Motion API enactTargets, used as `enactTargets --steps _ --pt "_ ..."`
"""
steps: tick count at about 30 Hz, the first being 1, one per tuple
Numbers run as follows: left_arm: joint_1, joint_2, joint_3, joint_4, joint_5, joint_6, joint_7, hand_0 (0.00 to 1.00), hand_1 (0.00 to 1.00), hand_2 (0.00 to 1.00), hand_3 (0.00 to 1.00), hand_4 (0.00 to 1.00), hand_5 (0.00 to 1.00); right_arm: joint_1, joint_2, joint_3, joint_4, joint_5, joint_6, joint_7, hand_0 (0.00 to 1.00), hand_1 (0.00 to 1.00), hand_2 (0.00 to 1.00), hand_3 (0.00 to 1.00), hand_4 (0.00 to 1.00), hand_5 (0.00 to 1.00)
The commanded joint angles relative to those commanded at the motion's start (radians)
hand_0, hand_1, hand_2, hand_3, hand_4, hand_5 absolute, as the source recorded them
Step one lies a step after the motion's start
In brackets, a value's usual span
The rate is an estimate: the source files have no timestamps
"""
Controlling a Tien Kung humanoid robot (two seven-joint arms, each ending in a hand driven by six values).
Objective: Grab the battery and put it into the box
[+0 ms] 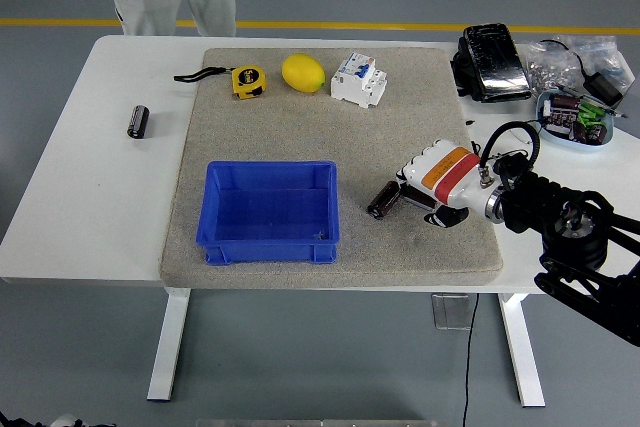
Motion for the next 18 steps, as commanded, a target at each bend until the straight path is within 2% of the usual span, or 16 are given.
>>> enactTargets --steps 8,18 --pt "0.001 0.0 -0.002 -0.001 0.006 -0.001 0.002 0.736 0.732 0.802 0.641 0.649 0.528 0.034 0.007 -0.035 -0.009 0.0 -0.033 0.014 0.358 0.526 0.633 0.614 0.874 0.167" --pt "-0.002 0.0 0.002 -0.003 0.006 -0.002 0.0 0.737 0.734 0.801 0.641 0.649 0.528 0.107 0.011 -0.107 -0.068 0.0 -0.018 0.043 0.359 0.537 0.665 0.64 0.904 0.204"
